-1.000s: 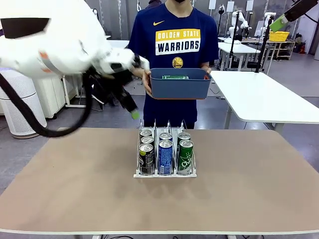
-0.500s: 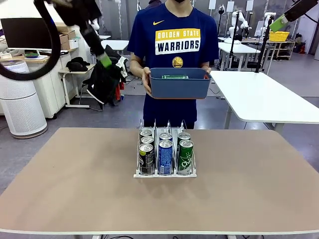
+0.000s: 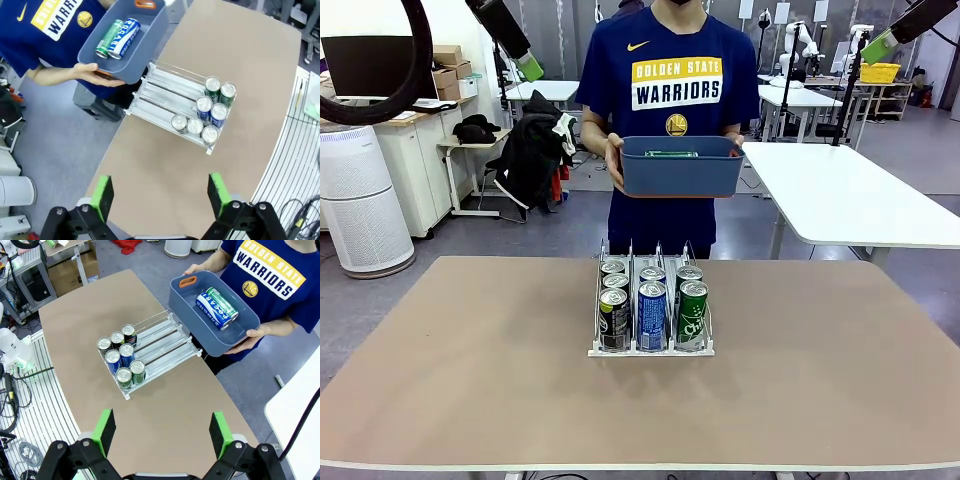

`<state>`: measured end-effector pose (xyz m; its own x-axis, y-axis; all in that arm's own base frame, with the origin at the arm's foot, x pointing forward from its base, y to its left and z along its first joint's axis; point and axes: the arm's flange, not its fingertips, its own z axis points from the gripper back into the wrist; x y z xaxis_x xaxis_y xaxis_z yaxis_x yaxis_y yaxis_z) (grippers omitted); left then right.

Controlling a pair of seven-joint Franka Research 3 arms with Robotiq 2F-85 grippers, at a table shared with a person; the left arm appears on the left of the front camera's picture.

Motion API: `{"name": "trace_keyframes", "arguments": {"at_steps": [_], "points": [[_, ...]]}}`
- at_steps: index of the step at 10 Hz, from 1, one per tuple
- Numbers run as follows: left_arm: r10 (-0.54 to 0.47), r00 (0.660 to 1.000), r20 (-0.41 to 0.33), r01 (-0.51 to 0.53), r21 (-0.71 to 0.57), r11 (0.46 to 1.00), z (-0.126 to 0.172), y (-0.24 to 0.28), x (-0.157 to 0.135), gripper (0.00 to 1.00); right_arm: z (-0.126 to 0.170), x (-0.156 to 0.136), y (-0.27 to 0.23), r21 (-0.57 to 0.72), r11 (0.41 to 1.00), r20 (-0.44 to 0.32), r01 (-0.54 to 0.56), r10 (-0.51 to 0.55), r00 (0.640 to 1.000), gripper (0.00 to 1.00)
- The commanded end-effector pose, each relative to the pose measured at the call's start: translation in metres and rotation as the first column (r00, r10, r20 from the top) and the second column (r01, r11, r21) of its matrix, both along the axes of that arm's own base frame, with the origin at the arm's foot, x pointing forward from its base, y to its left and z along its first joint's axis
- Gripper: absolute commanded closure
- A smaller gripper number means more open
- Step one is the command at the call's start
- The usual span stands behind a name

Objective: Fill the beverage cans into the dispenser.
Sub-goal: Pick up the Sprite handed by the human.

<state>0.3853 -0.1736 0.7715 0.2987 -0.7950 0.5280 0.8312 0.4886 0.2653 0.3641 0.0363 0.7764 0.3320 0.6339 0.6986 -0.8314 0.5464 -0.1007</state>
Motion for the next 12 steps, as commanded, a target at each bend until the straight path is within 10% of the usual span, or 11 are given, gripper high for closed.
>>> {"name": "trace_keyframes", "arguments": {"at_steps": [1, 12], "points": [[0.05, 0.998, 0.035, -0.048, -0.065, 0.997, -0.015, 0.009, -0.01, 0.0, -0.001, 0.0, 0.0, 0.0, 1.0, -0.001, 0.001, -0.001, 1.0, 0.0], [0.071, 0.989, 0.132, -0.056, -0.116, 0.992, -0.004, 0.011, -0.013, 0.0, -0.001, 0.0, 0.0, 0.0, 1.0, -0.001, 0.001, -0.001, 1.0, 0.0]]}}
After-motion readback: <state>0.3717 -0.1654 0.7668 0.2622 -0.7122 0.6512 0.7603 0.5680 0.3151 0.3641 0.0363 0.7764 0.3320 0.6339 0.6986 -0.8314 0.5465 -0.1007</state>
